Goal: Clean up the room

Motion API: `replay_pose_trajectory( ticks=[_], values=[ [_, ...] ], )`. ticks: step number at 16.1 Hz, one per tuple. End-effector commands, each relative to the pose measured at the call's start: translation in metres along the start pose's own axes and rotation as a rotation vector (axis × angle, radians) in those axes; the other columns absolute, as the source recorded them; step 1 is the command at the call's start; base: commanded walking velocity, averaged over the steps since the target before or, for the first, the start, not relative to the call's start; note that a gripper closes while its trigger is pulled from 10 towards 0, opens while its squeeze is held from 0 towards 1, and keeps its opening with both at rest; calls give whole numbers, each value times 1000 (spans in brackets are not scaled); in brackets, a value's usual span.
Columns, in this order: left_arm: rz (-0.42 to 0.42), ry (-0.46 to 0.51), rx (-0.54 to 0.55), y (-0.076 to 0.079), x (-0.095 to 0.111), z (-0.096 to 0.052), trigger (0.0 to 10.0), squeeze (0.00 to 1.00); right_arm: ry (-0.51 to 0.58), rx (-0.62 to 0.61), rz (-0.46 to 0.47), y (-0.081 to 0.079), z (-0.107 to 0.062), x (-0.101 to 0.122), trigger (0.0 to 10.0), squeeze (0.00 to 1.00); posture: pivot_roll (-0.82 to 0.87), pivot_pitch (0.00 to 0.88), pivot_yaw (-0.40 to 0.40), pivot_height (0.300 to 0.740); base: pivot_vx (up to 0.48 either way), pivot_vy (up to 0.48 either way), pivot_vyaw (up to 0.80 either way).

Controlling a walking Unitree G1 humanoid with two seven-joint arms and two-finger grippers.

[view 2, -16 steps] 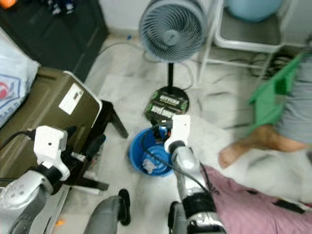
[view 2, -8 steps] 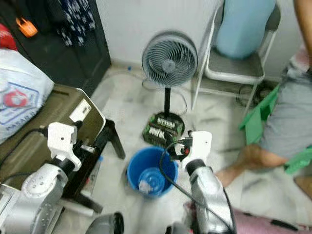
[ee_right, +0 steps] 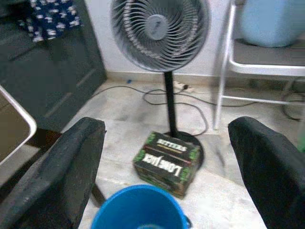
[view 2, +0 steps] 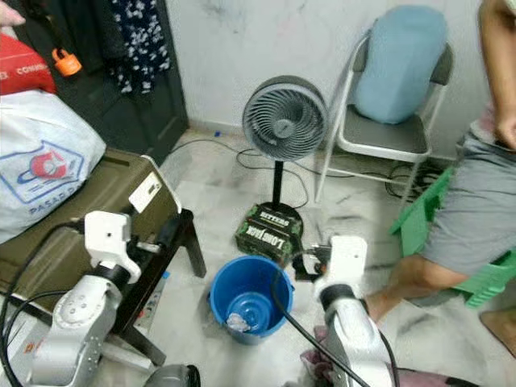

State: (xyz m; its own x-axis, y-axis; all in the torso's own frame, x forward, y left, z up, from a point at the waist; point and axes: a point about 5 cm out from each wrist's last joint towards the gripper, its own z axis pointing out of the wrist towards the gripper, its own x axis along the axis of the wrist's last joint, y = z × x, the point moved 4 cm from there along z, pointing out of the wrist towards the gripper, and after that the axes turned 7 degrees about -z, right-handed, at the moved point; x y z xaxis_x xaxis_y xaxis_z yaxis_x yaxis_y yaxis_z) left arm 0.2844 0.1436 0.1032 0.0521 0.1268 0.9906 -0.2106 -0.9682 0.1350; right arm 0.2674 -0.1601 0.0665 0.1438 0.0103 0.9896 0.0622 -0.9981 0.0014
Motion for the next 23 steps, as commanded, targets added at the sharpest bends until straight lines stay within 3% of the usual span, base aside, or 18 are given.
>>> replay_pose_trajectory(
  ticks=[1, 7, 11, 16, 23],
  values=[
    [7, 13, 2, 0, 5, -1, 10000, 0, 22, -14, -10, 3, 0, 9, 10000, 0, -13, 0, 29, 740, 0, 0, 0],
    [4, 28, -9, 7, 1, -5, 10000, 0, 55, 53, -63, -8, 4, 23, 10000, 0, -27, 0, 30, 740, 0, 0, 800],
    [2, 52, 18, 3, 11, -2, 10000, 0, 58, 72, -66, -11, 6, 27, 10000, 0, -21, 1, 21, 740, 0, 0, 800],
    [-14, 15, 17, 9, 1, -15, 10000, 0, 54, 67, -61, -6, 3, 28, 10000, 0, -25, 10, 23, 740, 0, 0, 800],
    [-20, 4, 26, 8, 0, -17, 10000, 0, 51, 85, -65, -8, 5, 29, 10000, 0, -21, 17, 18, 740, 0, 0, 800]
  ],
)
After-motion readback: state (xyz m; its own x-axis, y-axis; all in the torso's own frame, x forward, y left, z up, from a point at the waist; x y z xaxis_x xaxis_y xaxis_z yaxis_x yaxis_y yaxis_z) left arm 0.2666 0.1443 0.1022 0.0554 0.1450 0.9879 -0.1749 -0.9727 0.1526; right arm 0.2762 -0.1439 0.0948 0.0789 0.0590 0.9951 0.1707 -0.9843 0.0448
